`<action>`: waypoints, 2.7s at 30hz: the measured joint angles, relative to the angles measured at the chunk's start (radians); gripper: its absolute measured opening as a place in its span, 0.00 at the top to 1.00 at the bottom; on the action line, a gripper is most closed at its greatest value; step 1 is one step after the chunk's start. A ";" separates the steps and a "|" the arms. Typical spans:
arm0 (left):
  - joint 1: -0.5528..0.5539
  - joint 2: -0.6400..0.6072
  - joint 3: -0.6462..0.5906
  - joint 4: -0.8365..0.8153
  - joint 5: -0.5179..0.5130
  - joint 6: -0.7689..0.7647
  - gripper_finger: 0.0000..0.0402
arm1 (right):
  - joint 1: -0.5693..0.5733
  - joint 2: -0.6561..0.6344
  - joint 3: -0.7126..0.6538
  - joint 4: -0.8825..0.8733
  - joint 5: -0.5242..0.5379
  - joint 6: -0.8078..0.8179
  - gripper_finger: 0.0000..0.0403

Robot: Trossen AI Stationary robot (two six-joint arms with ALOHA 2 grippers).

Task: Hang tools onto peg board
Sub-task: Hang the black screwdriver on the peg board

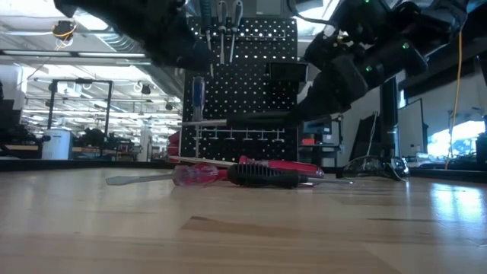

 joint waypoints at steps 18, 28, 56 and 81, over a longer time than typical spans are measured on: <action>0.007 0.394 0.506 -0.572 0.072 0.086 0.41 | 0.076 0.000 0.181 -0.212 0.008 -0.042 0.70; 0.029 0.426 0.553 -0.571 0.212 0.106 0.41 | 0.087 0.001 0.237 -0.262 0.017 -0.042 0.70; 0.065 0.424 0.553 -0.544 0.326 0.106 0.74 | 0.084 -0.015 0.327 -0.403 0.009 -0.041 0.52; -0.005 -0.005 0.218 0.219 0.225 0.292 0.74 | 0.091 -0.443 -0.018 0.137 0.025 -0.080 0.47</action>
